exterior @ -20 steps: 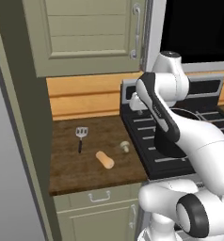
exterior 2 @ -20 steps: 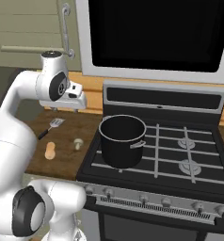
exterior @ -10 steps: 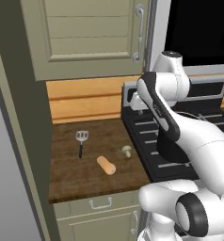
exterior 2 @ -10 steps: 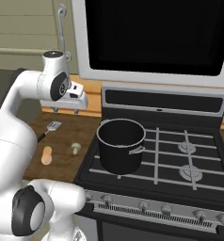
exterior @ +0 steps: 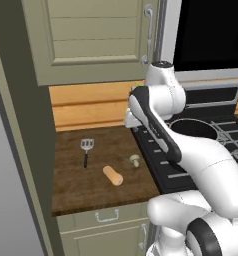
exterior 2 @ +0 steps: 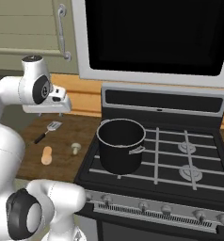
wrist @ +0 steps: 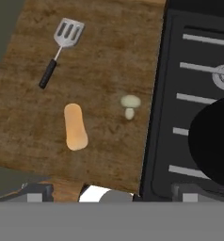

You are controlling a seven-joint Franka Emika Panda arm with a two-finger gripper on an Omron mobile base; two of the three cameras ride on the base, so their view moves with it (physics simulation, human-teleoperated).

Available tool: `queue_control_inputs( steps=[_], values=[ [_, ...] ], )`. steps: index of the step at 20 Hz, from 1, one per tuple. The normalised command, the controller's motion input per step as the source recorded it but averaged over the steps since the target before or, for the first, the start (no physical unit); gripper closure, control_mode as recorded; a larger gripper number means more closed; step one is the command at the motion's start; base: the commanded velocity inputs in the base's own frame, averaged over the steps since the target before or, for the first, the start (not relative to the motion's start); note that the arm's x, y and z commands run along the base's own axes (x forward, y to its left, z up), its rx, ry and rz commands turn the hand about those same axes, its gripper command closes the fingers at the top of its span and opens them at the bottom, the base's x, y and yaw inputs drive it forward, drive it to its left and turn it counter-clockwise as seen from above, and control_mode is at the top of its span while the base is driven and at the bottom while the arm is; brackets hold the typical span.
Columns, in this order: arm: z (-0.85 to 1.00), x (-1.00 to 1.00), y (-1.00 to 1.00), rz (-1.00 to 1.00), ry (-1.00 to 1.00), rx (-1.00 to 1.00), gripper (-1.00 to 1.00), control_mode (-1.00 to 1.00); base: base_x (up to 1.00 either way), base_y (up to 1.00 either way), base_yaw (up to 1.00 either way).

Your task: Put the mushroom and squash in the pot. Retrieve the spatula and lightly stir the vegetables in the pot.

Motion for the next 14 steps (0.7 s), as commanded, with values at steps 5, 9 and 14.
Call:
queue_control_inputs(
  steps=[5, 9, 14],
  values=[
    [-0.68, -0.02, 0.88, 0.11, 0.08, -0.09, -1.00, -1.00, 0.00, 0.00, 0.00],
    [-0.77, 0.05, 0.58, 0.08, 0.16, 0.00, -1.00, -1.00, 0.00, 0.00, 0.00],
    [-0.81, 0.14, 0.54, 0.07, 0.21, -0.01, -1.00, -1.00, 0.00, 0.00, 0.00]
  ],
)
